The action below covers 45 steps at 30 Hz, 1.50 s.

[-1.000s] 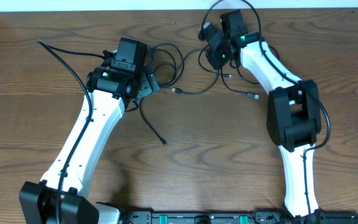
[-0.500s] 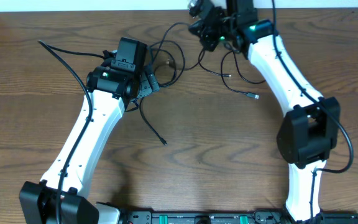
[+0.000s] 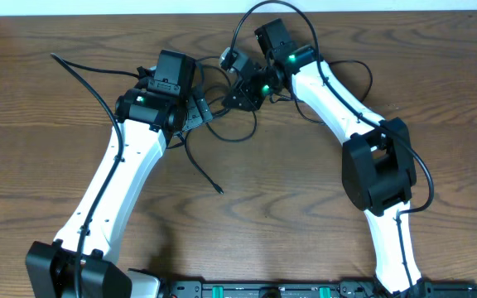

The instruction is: Untangle cables

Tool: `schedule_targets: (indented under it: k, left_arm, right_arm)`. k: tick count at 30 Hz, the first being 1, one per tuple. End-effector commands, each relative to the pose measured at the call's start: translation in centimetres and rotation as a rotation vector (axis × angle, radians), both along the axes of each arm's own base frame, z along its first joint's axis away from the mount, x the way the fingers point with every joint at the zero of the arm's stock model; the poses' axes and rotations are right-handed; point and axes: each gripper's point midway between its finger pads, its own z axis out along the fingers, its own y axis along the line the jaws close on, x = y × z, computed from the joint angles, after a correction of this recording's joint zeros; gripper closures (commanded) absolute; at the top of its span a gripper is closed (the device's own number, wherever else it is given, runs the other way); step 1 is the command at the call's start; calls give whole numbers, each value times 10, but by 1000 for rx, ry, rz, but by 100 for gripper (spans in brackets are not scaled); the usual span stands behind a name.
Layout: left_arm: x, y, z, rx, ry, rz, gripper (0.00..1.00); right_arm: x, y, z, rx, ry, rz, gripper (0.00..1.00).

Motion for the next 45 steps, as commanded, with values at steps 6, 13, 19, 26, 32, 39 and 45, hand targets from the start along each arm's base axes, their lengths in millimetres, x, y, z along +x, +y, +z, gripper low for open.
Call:
schedule_targets:
  k: [6,13,19,26,32,39,45]
  left_arm:
    - [0,2,7,-7,-18,17,0]
    - [0,2,7,-7,-18,17,0]
    - [0,2,7,-7,-18,17,0]
    - [0,2,7,-7,-18,17,0]
    - [0,2,7,-7,-18,17,0]
    - [0,2,7,-7,-18,16,0]
    - [0,2,7,-7,-18,17,0]
  right_arm:
    - [52,-36,7,9,45,-296,11]
    - [111,-110,1,-98,-27,-630,1]
    - [128,-174,-20,-320,-71,-930,1]
    - [121,-203,-57,-447,-12,-1128,1]
    - [117,-204,-81,-472,30,-1142,1]
    - [108,-196,-102,-484,87,-1116,49]
    - [91,-209,-109,-564,141,-1108,99]
